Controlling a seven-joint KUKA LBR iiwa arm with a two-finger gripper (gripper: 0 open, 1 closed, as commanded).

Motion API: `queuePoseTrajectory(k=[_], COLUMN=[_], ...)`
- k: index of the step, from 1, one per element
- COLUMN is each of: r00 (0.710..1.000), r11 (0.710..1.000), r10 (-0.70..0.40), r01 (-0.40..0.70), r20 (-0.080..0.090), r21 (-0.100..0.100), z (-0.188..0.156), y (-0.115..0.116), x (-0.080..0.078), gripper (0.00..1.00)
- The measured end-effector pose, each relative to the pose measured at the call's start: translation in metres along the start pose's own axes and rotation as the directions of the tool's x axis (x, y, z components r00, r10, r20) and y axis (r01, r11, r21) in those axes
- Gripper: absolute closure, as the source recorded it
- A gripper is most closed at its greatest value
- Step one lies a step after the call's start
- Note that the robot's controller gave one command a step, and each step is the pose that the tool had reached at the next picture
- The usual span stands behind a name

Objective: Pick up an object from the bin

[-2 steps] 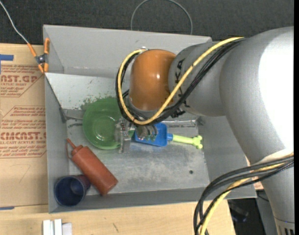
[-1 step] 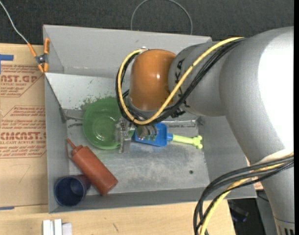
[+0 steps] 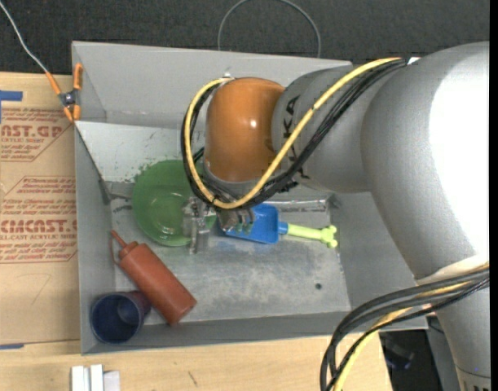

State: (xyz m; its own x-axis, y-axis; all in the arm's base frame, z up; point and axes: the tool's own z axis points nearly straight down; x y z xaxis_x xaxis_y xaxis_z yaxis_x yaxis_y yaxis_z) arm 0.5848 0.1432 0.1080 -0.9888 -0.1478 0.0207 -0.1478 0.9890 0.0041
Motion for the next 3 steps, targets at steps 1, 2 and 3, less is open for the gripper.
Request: queuePoseTrajectory(k=[1, 2, 3], r00=[0.998, 1.0, 1.0], r11=[0.998, 1.0, 1.0], r10=[0.065, -0.017, 0.019], r01=[-0.065, 0.017, -0.019], r20=[0.002, 0.0, 0.001], r21=[-0.002, 0.0, -0.002], z=[0.001, -0.076, -0.162], y=[-0.042, 0.04, 0.008], x=[0.002, -0.006, 0.0], gripper=[1.0, 1.0, 1.0])
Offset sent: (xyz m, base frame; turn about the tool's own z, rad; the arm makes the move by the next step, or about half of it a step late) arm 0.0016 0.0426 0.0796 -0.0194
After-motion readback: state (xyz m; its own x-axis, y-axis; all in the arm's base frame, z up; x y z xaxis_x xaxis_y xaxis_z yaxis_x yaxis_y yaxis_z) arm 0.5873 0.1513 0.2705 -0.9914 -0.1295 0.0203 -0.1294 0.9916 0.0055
